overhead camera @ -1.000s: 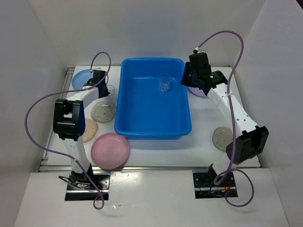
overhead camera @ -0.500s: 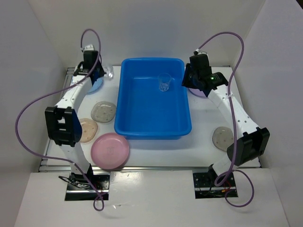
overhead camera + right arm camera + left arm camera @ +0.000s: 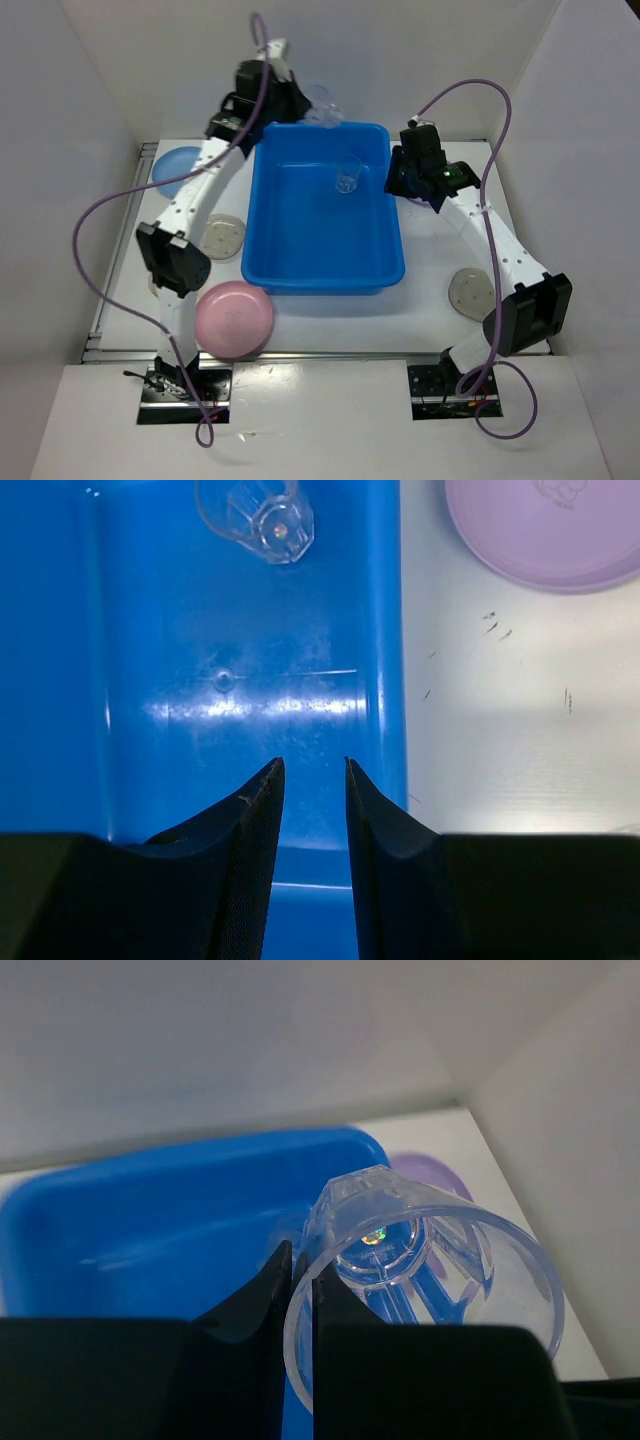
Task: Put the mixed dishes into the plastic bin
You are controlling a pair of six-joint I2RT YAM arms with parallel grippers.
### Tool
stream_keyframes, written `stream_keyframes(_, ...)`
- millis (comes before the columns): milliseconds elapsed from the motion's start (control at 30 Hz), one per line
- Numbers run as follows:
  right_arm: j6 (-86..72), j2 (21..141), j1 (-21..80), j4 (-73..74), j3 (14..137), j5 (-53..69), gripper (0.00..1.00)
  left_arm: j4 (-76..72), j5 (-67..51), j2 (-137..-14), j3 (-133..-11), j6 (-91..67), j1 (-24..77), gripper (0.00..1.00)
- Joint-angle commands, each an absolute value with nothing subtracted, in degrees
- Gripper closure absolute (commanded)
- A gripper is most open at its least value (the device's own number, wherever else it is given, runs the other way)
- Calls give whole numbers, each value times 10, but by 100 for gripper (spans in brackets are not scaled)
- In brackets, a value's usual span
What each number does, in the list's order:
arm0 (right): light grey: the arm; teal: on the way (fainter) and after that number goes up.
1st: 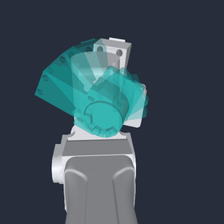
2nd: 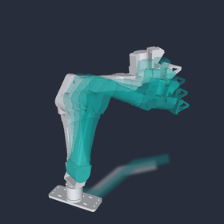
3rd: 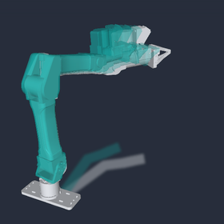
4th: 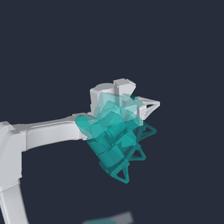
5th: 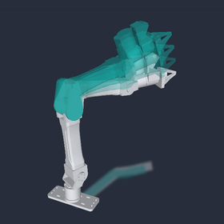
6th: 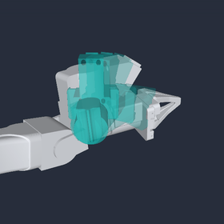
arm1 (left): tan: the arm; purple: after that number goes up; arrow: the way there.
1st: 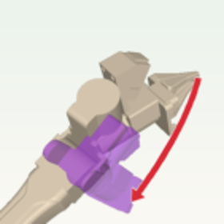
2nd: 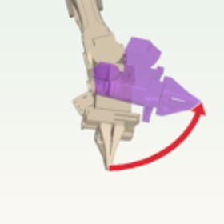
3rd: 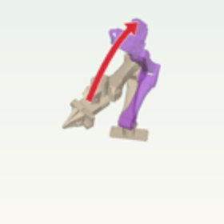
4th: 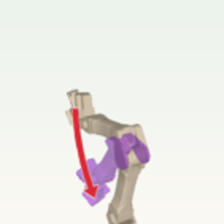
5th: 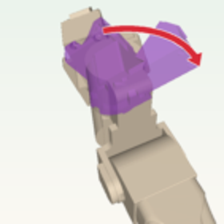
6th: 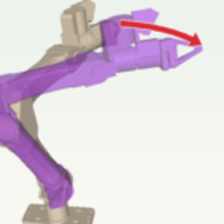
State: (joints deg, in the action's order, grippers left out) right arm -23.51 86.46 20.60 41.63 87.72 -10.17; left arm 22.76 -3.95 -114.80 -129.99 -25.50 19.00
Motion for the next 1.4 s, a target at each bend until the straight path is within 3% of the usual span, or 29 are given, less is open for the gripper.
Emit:
stream_keyframes(0, -237, 824, 207, 403, 856, -109, 63, 266, -62, -1229, -1347, -244, 242, 100)
stream_keyframes(233, -255, 791, 207, 422, 817, -114, 63, 301, -26, -1354, -1450, -251, 257, 100)
stream_keyframes(467, -265, 762, 207, 448, 794, -120, 63, 282, 18, -1416, -1477, -263, 274, 100)
stream_keyframes(1300, -265, 762, 207, 461, 804, -109, 63, 249, 46, -1471, -1499, -280, 274, 100)
stream_keyframes(1367, -265, 762, 207, 461, 804, -109, 63, 249, 46, -1471, -1499, -280, 274, 95)
